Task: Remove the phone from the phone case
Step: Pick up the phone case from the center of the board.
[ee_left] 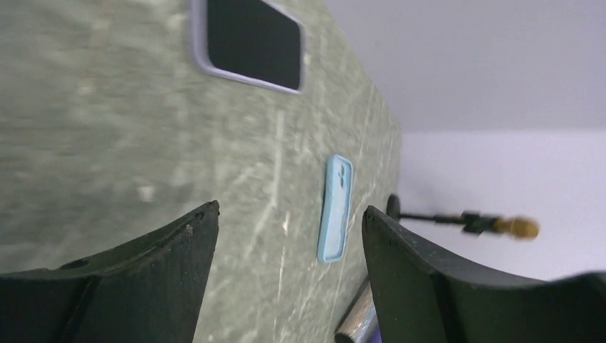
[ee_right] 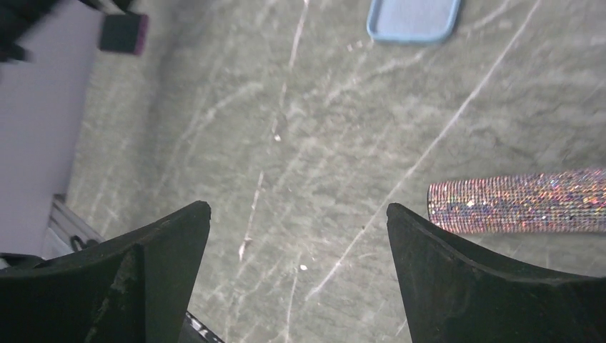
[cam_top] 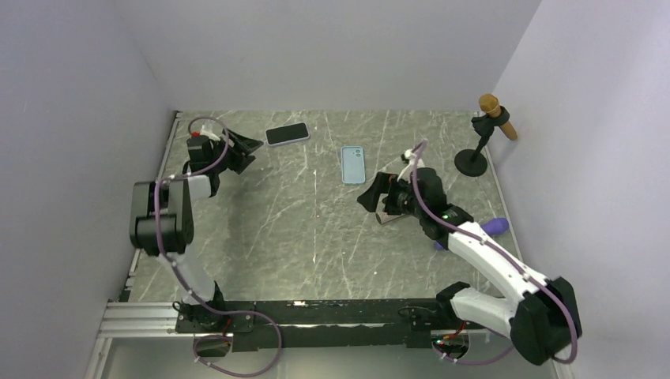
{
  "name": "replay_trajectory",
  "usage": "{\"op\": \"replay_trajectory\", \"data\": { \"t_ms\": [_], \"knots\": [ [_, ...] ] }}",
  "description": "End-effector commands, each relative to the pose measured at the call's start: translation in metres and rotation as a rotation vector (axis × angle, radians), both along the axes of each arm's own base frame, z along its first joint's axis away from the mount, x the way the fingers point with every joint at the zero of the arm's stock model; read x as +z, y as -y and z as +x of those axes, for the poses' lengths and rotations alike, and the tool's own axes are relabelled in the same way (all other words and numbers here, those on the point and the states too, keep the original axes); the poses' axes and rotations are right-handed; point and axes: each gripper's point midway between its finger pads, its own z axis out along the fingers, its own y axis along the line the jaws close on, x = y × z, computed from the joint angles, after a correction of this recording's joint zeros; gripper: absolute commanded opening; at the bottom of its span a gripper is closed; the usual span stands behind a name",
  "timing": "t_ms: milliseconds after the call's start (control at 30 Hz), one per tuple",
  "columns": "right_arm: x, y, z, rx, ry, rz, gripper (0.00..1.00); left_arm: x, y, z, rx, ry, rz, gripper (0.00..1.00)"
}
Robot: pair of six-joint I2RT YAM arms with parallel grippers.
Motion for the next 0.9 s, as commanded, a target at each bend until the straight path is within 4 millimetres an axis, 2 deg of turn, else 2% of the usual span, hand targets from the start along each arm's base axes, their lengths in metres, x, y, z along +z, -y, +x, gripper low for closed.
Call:
{"op": "replay_trajectory", "data": {
  "t_ms": [0,167,267,367,500,633,667,867],
  "knots": [
    [0.051,0.007,0.006,0.013,0.151,0.079,0.97,0.0,-0.018,0.04,0.096,0.018,-0.251,0.77],
    [0.065,0.016,0.01,0.015,0.173,0.104,0.97,-0.025,-0.044,0.088,0.199,-0.034,-0.091,0.8],
    [0.067,0.02,0.012,0.01,0.177,0.113,0.97,-0.041,-0.065,0.114,0.29,-0.081,-0.015,0.82],
    [0.068,0.021,0.011,0.013,0.169,0.127,0.97,-0.058,-0.076,0.139,0.326,-0.15,0.029,0.84],
    [0.073,0.022,0.01,0.009,0.171,0.146,0.97,-0.081,-0.072,0.17,0.304,-0.219,-0.023,0.87],
    [0.083,0.026,0.007,-0.007,0.189,0.153,0.97,-0.091,-0.055,0.195,0.243,-0.218,-0.057,0.97],
    [0.086,0.027,0.007,-0.013,0.196,0.154,0.97,-0.086,-0.05,0.202,0.224,-0.207,-0.055,0.97],
    [0.098,0.031,0.002,-0.033,0.214,0.172,0.97,-0.09,-0.016,0.207,0.137,-0.183,-0.104,0.96]
  ]
}}
